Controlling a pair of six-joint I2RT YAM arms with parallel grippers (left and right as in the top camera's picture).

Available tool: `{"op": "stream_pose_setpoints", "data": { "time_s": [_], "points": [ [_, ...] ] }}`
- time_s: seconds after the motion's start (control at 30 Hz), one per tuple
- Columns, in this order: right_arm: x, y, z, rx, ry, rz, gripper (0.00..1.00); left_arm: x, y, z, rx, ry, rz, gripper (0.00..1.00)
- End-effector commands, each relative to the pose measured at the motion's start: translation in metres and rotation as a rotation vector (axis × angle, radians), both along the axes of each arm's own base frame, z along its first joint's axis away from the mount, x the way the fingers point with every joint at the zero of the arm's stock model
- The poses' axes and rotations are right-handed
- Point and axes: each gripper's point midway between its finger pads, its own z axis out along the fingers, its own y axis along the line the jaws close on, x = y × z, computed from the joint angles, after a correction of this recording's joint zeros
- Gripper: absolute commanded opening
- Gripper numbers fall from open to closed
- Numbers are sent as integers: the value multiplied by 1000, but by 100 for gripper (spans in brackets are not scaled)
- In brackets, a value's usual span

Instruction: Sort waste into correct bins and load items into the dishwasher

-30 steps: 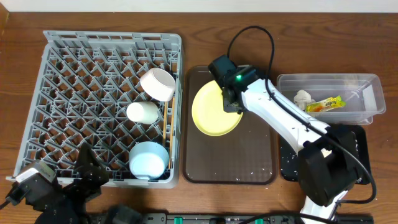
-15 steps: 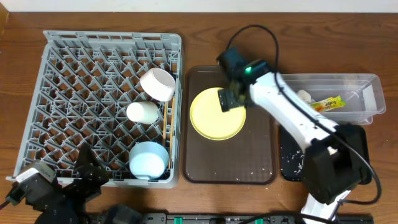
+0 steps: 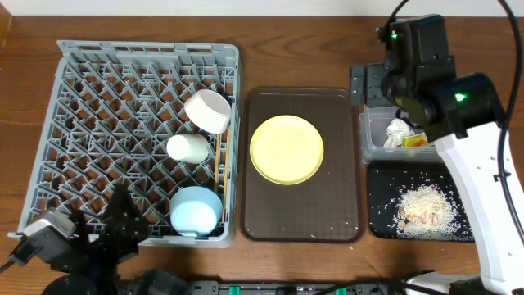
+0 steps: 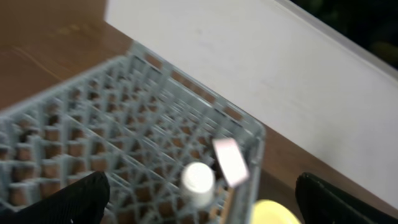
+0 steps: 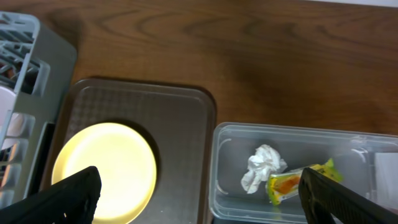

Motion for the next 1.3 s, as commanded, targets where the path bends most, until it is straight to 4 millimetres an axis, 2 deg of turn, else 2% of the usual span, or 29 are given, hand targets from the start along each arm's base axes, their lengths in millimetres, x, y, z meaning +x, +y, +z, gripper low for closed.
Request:
{"op": "stream_pose_setpoints", "data": {
  "time_s": [0.0,0.07,0.17,0.23,0.3,0.37,0.4,0.43,0.5,0.57,0.6,0.67,0.73,0.8,0.87,0.97,1.03,1.2,1.27],
  "points": [
    [1,-8,2,-26,-6,-10,99,0,-15,1,-101,-6,-68,97],
    [1,-8,1,-27,-4,-10,99,1,-20,2,-145,-10,-86,96],
    [1,-8,1,-27,-3,-10,99,5,-38,8,-184,-25,-173,96],
    [1,-8,0,-28,-2,-10,99,11,-63,4,-209,22,-284,96],
    [1,-8,0,-28,-2,-10,99,20,-90,-8,-235,121,-382,96],
    [1,-8,1,-28,-3,-10,99,34,-117,-26,-243,251,-461,96],
    [1,-8,0,-28,-2,-10,99,45,-133,-41,-239,355,-497,96],
    [1,-8,1,-28,-3,-10,99,63,-160,-67,-209,529,-573,97],
    [1,-8,0,-28,-3,-10,99,78,-184,-90,-187,680,-645,97],
    [1,-8,0,-28,-2,-10,99,108,-219,-132,-212,893,-702,97],
    [1,-8,0,-28,-2,-10,99,111,-226,-142,-233,942,-713,97],
    [1,-8,1,-28,-3,-10,99,108,-260,-157,-367,1061,-841,97],
    [1,-8,0,-28,-2,-10,99,110,-287,-168,-426,1089,-974,97],
    [1,-8,0,-28,-2,-10,99,116,-291,-191,-376,1119,-946,97],
    [1,-8,0,-28,-2,-10,99,121,-288,-215,-286,1151,-865,97],
    [1,-8,0,-28,-2,-10,99,122,-283,-237,-150,1173,-793,97],
    [1,-8,1,-28,-3,-10,99,125,-282,-244,-81,1157,-757,97],
    [1,-8,0,-28,-2,-10,99,141,-289,-243,4,1060,-735,97],
    [1,-8,0,-28,-2,-10,99,142,-288,-243,9,1053,-730,92]
  ]
}}
